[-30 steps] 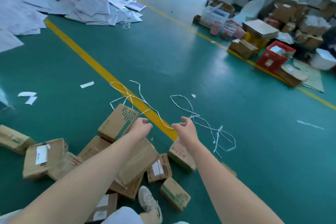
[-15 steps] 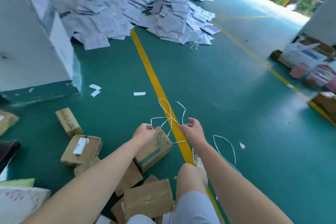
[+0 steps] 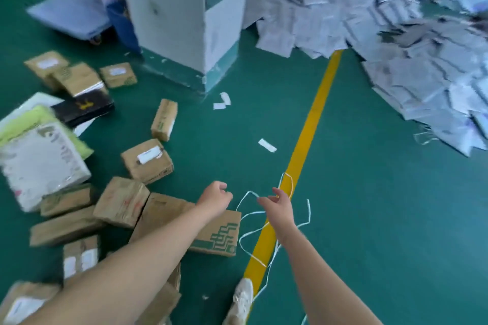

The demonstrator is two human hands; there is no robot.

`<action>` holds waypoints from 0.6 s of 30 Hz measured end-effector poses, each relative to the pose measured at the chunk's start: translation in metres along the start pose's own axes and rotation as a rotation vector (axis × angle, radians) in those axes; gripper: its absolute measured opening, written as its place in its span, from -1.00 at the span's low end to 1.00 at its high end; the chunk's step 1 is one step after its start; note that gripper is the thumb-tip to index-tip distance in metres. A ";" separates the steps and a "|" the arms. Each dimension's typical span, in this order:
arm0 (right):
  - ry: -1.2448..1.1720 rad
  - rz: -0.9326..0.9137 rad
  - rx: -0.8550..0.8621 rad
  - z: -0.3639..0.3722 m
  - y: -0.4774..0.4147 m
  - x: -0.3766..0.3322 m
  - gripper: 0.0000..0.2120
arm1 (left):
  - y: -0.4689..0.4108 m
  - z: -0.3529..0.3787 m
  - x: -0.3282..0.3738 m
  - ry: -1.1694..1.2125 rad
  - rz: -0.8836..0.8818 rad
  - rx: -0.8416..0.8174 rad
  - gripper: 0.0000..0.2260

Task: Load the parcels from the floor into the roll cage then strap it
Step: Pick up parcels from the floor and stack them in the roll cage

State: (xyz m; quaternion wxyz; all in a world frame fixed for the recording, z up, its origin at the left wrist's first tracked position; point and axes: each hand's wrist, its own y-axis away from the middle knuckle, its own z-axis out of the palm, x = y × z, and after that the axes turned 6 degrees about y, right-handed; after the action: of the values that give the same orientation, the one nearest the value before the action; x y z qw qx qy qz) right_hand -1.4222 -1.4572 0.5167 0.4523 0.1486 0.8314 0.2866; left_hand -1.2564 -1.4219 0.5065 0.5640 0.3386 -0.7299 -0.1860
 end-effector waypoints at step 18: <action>0.403 -0.076 -0.389 0.006 -0.080 -0.017 -0.39 | -0.014 0.040 -0.044 0.344 -0.299 0.293 -0.61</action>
State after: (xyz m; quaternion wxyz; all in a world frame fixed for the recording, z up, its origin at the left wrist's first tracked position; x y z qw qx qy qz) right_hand -1.4072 -1.5272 0.4764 0.3083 -0.0326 0.8389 0.4474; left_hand -1.2846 -1.4052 0.4547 0.5910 0.5471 -0.5844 -0.0996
